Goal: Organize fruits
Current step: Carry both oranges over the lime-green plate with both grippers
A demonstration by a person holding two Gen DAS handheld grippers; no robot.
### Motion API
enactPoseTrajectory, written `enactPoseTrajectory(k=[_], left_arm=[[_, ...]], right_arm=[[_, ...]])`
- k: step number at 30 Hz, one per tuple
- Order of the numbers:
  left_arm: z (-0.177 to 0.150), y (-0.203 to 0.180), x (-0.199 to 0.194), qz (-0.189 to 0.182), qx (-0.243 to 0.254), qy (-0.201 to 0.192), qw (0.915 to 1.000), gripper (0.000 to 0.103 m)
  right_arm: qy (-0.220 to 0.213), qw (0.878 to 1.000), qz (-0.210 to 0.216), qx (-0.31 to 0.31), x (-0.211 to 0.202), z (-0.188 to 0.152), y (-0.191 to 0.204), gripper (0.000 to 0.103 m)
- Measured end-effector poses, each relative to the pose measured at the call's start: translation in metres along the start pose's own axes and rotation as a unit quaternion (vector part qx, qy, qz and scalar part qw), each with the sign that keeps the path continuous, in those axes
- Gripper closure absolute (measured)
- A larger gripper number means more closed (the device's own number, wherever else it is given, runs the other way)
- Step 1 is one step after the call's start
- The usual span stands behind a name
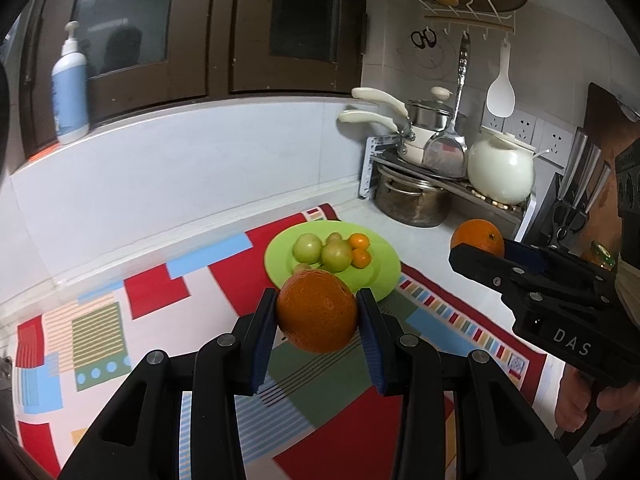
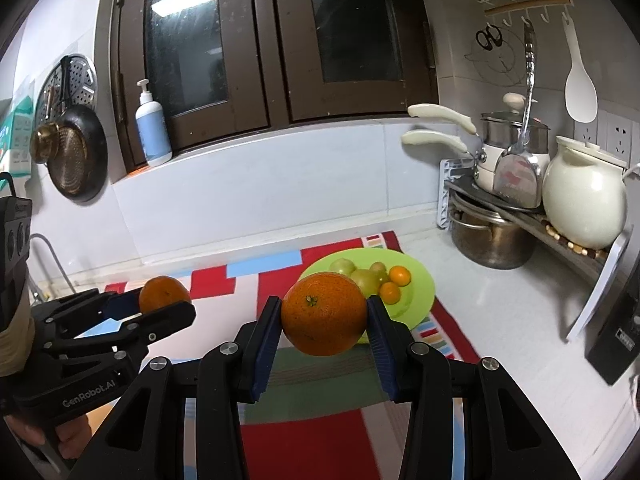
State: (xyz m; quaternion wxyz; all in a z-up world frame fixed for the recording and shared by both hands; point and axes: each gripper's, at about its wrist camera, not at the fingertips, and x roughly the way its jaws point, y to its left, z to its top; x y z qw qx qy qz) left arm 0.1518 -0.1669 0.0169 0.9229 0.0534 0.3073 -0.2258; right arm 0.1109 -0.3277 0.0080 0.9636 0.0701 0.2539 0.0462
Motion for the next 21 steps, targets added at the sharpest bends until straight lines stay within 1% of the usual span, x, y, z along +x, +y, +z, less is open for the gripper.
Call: enactPoseTrajectory(k=[9,15,21], left_arm=[[0.021,-0.021,0.039,-0.012,0.014,0.007,0.9998,0.064],[0.029,-0.026,0.072,-0.026,0.022,0.02,0.9992,0.064],[0.03,-0.025,0.108,-0.036,0.034,0.037,0.9981,0.064]], right_arm=[[0.007,1.0,0.006,-0.001,0.02,0.009,-0.038,0.06],[0.022,1.0,0.009,0.001,0.046,0.012,-0.059,0.06],[0.038,0.999,0.002,0.006,0.075,0.01,-0.075,0.06]])
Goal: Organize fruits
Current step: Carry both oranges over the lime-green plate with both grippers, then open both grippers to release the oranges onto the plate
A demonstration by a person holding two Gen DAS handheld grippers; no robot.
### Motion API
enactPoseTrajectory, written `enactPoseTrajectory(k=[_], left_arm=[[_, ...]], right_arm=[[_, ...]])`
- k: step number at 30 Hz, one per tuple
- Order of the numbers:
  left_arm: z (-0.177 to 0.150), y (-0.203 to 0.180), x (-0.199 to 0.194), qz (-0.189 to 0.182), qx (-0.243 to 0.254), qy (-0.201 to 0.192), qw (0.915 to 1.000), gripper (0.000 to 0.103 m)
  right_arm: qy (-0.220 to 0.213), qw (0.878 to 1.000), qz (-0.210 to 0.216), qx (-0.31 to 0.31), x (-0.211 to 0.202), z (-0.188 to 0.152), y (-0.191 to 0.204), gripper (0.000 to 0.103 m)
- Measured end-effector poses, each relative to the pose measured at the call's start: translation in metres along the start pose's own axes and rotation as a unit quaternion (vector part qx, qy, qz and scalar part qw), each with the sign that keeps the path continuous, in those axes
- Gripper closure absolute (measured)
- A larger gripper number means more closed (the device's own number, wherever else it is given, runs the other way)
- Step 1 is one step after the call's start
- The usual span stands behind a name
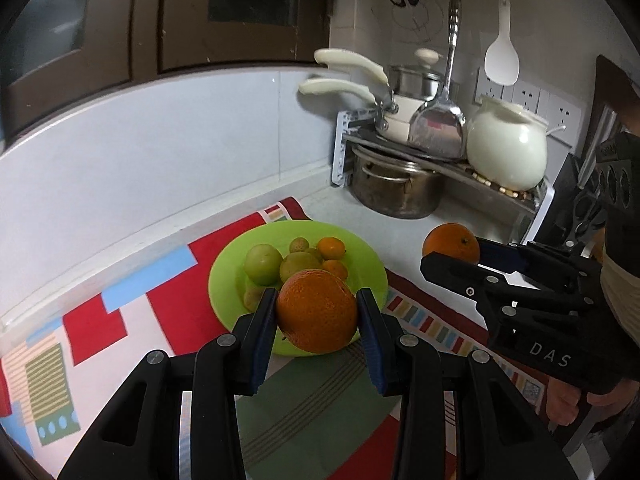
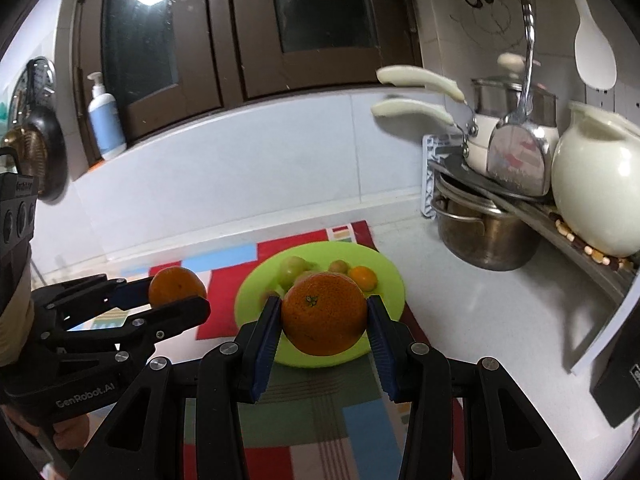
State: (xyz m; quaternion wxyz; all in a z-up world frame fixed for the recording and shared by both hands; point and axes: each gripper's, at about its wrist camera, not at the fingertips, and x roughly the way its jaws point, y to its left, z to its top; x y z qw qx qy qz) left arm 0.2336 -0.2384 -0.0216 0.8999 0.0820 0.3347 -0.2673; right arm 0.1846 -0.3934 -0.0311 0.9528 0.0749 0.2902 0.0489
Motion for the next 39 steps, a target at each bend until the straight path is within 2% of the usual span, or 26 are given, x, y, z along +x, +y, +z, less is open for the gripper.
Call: enactPoseTrajectory(k=[16,29,31,33,35,39], left_arm=[[-0.003,0.013,0.072,-0.013,0.001,0.044,0.999,0.064],[-0.006,0.009,0.098,-0.019,0.024,0.055,0.998,0.064],[-0.006,0.009,0.099,-0.012,0.025,0.052,0.9983,0.061],[-0.006,0.011,0.096,-0.003,0.026,0.043,0.9987,0.049],[-0.005,0.014,0.091,0.006,0.027,0.036,0.999,0.048],[-0.006,0.022,0.08,0.025,0.016,0.031,0.9991,0.044]], right_arm=[[0.05,0.999,0.0,-0.004,0.071,-0.007,-0.022,0.06],[0.087,0.996,0.012,-0.006,0.112,-0.015,-0.031,0.06],[0.091,0.996,0.014,-0.005,0.115,-0.016,-0.031,0.06],[0.094,0.995,0.017,-0.001,0.117,-0.017,-0.032,0.059],[0.096,0.995,0.015,0.005,0.118,-0.017,-0.033,0.059],[0.086,0.996,0.011,0.012,0.112,-0.015,-0.032,0.052]])
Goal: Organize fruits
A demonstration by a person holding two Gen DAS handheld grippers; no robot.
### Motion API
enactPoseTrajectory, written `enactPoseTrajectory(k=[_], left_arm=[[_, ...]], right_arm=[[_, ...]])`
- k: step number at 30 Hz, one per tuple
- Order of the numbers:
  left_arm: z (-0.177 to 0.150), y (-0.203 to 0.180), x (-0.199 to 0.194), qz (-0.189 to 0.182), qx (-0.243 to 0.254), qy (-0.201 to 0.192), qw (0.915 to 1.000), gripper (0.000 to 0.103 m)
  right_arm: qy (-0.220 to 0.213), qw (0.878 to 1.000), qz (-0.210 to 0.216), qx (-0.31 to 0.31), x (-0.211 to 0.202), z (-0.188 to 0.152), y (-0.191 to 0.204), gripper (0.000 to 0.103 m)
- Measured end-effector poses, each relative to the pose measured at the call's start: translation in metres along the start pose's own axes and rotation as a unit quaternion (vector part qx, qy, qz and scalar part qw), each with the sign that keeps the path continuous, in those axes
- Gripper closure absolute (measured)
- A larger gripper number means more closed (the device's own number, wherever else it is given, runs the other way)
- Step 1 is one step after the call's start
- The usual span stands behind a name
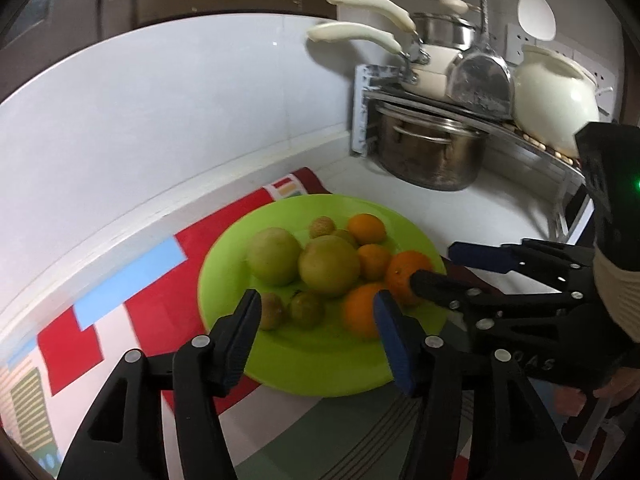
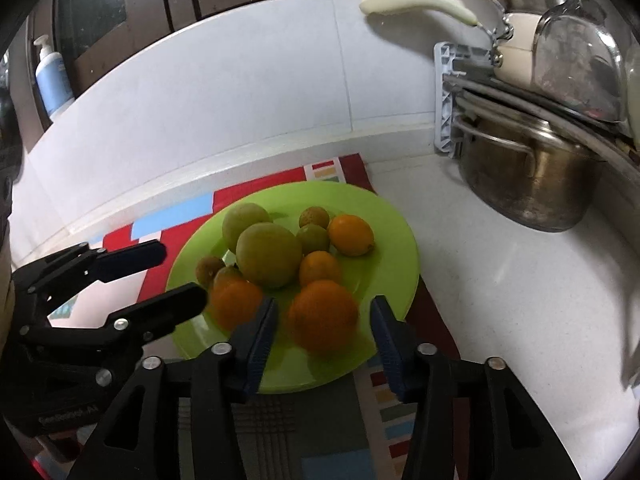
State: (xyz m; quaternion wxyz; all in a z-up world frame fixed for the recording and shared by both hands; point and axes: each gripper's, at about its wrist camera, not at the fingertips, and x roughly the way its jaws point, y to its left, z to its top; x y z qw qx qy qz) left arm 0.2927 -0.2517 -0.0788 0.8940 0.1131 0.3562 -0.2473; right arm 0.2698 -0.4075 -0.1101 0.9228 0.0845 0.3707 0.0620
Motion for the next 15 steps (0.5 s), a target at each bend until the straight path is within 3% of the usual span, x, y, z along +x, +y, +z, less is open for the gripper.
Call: enactPoseTrajectory(k=[3,6,15], left_arm=[[-0.003,0.002,-0.008,0.011,-0.002,-0.001,0.9999,0.042],[-0.007,0.001,-0.02,0.028,-0.001,-0.007,0.9996,0.039],[-0.014,0.0,-0.066,0.042,-0.02,-0.026,0.9986,0.03]], right_arm=[[-0.007,1.0,-0.007,-0.002,-0.008,0.0,0.003,0.051],[-0.016,1.0,-0.015,-0.001,-0.019,-0.001,0.007,0.043],[-0.053,0.996,-0.065,0.003,-0.07,-0.014,0.022,0.032]])
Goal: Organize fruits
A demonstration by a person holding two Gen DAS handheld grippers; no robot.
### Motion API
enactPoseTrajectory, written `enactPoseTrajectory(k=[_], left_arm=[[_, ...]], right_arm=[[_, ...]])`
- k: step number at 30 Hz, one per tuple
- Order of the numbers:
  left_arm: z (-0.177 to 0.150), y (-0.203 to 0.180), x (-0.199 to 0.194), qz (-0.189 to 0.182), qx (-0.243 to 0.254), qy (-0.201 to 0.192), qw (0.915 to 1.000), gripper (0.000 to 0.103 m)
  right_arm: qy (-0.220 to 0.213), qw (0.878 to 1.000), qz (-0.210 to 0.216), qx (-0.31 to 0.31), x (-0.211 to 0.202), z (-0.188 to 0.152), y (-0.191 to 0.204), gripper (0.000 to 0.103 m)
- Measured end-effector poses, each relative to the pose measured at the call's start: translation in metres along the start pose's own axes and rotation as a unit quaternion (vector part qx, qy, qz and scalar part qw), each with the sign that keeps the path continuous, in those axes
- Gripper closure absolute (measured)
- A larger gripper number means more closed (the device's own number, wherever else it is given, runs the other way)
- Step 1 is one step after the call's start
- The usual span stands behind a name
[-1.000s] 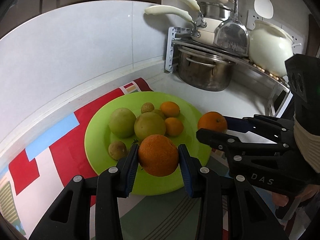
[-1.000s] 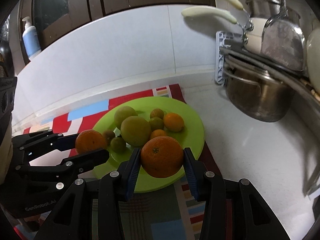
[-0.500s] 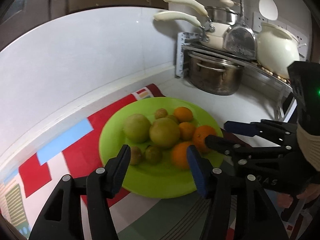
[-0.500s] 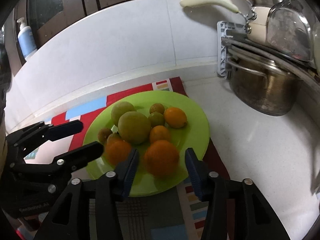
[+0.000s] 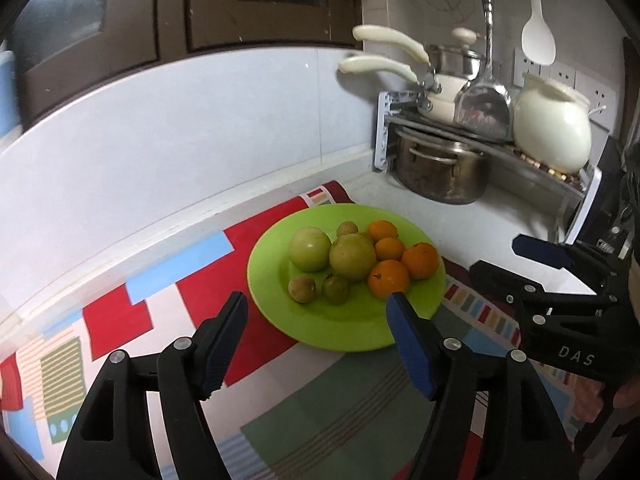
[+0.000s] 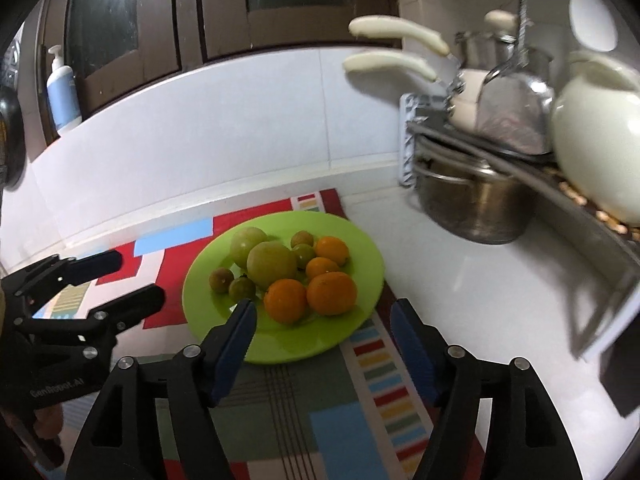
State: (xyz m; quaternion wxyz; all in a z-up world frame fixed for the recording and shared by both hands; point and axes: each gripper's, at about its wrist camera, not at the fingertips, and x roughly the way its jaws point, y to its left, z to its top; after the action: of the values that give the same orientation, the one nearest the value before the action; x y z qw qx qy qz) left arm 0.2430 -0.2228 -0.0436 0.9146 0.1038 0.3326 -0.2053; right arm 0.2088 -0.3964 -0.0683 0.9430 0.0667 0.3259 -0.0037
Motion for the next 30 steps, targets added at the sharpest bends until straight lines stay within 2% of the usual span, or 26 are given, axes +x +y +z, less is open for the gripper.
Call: enactPoseTrajectory(k=[10,24,30], left_arm=[[-0.015,-0.002,-0.065,0.019,-0.016,-0.026,0.9994,0.021],[-0.041,-0.008,-0.154,0.044,-0.036,-0.072,0.9958,0.007],[-0.053,-0.008,-0.181,0.05,-0.038,-0.08,0.9948,0.007]], right_arm=[[-0.023,1.0,-0.002,-0.002,-0.064,-0.009,0.017,0.024],[-0.053,0.998,0.004,-0.015,-0.143,-0.029,0.036,0.019],[-0.061,0.998,0.008,-0.016,-0.171,-0.04,0.046,0.019]])
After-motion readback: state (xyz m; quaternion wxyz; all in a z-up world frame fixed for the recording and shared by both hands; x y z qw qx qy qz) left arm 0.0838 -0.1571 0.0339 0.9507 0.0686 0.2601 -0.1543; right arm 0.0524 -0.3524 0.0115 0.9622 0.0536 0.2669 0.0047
